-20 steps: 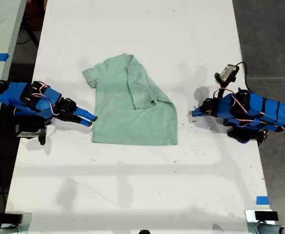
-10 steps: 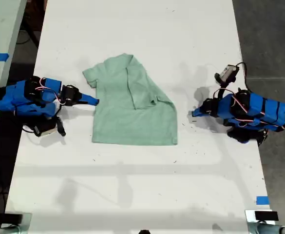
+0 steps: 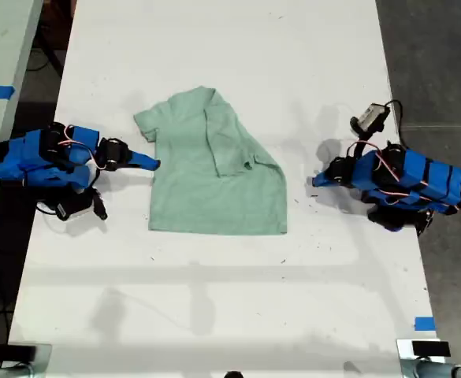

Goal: Fold t shirt

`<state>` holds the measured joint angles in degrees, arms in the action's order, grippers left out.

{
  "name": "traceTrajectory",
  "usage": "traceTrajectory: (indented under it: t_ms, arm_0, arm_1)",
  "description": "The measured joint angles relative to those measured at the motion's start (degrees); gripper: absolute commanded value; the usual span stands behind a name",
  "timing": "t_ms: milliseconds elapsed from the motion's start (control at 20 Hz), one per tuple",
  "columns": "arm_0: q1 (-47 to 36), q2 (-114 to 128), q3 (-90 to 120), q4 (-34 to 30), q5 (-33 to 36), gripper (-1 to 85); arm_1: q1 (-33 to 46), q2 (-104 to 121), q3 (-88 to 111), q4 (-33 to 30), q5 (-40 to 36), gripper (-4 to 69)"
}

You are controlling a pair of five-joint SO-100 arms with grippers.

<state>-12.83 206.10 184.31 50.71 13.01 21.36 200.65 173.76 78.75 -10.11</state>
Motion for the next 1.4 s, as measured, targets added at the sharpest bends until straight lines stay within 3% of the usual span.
traceTrajectory:
  t_ms: [200,350,1400]
  arm_0:
    - [-0.70,0.00,0.00,1.93,-1.93,5.3]
    - [-0.70,0.00,0.00,1.93,-3.34,5.9]
    - [-2.37,0.00,0.00,2.99,-4.57,3.7]
  arm_1:
    - [4.13,0.18,0.62,1.32,-2.64,2.2]
    - [1.32,0.18,0.70,1.32,-1.49,2.2]
    - [1.14,0.18,0.70,1.32,-1.05,2.2]
